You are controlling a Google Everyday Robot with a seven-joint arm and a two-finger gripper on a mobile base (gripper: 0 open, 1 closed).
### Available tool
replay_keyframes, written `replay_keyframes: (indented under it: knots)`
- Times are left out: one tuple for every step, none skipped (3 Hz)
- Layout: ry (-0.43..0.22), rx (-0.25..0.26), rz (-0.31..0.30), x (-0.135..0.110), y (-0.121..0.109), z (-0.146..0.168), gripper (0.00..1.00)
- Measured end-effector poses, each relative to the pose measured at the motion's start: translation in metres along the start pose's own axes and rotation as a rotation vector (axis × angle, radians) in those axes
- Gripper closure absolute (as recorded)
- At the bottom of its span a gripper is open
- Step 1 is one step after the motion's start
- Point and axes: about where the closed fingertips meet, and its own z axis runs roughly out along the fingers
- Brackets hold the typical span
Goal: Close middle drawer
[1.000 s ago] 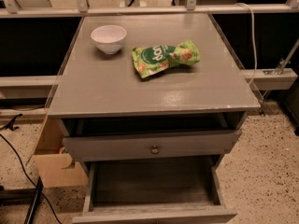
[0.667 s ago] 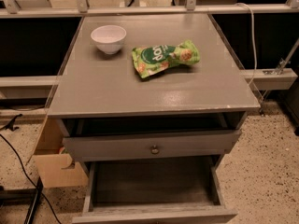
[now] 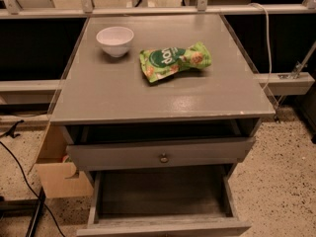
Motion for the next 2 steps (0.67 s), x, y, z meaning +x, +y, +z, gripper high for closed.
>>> replay_keyframes:
  knots:
    - [-0.028, 0.072, -0.038, -0.004, -0.010, 0.006, 1.00]
    - [-0.050, 0.153, -0.058, -0.007, -0.021, 0.009, 1.00]
